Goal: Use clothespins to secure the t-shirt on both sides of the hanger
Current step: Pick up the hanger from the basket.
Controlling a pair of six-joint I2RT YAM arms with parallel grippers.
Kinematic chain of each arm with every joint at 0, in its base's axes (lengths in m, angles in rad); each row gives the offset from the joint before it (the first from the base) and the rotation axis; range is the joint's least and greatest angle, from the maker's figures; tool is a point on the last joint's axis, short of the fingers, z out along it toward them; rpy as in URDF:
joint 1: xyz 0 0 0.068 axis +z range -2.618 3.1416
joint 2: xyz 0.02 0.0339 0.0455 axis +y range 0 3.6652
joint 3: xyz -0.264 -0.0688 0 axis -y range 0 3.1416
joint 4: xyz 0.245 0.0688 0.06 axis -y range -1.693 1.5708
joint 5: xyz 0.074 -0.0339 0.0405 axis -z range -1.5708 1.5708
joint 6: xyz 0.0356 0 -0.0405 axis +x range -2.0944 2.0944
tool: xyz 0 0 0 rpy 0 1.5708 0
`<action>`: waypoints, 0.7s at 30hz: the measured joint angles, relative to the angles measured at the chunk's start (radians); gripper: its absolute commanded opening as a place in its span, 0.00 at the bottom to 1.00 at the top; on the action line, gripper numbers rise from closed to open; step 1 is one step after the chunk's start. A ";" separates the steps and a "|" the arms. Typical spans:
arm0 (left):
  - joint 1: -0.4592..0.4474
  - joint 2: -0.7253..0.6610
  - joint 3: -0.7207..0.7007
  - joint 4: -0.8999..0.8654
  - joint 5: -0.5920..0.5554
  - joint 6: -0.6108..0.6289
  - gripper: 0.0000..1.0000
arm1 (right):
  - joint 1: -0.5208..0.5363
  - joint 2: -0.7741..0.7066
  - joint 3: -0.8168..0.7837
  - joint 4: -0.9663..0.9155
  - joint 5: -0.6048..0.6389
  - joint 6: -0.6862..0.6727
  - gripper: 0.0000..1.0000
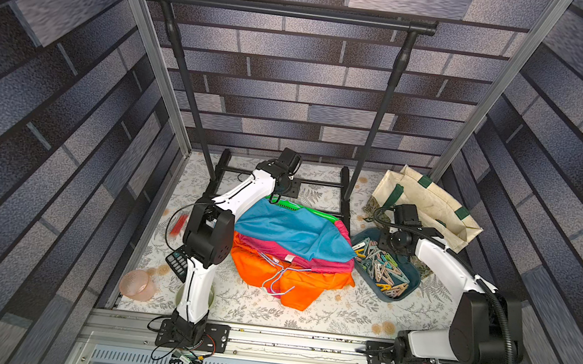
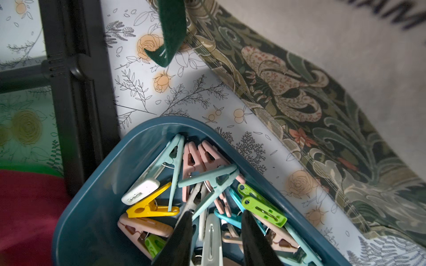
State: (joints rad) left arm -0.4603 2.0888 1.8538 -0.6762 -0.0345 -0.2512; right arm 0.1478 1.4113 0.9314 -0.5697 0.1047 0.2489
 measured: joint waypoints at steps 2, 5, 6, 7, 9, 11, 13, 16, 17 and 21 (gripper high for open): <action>-0.007 0.031 0.031 -0.028 -0.015 0.002 0.55 | 0.000 0.001 0.000 0.000 0.000 0.000 0.38; -0.011 0.073 0.093 -0.079 -0.035 0.003 0.37 | 0.000 0.013 0.000 0.001 0.000 0.000 0.38; -0.013 0.087 0.117 -0.092 -0.040 0.004 0.31 | 0.000 0.021 0.000 0.002 0.000 0.000 0.38; -0.014 0.097 0.137 -0.100 -0.042 0.008 0.25 | 0.000 0.029 0.000 0.002 0.000 -0.001 0.38; -0.014 0.107 0.156 -0.110 -0.045 0.006 0.17 | 0.000 0.043 0.001 0.003 0.000 -0.009 0.38; -0.014 0.108 0.163 -0.122 -0.045 0.004 0.12 | 0.000 0.065 0.009 0.003 -0.001 -0.026 0.37; -0.014 0.108 0.166 -0.125 -0.045 0.001 0.07 | 0.003 0.102 0.027 0.003 0.000 -0.048 0.37; -0.014 0.107 0.166 -0.126 -0.045 -0.001 0.04 | 0.014 0.145 0.042 0.010 0.002 -0.079 0.37; -0.014 0.105 0.166 -0.126 -0.044 -0.001 0.03 | 0.019 0.155 0.043 0.017 0.003 -0.089 0.37; -0.014 0.056 0.124 -0.122 -0.044 -0.003 0.02 | 0.037 0.166 0.043 0.041 0.002 -0.116 0.37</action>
State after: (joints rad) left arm -0.4747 2.1448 1.9774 -0.7986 -0.0788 -0.2543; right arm 0.1848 1.5772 0.9741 -0.5289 0.1070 0.1329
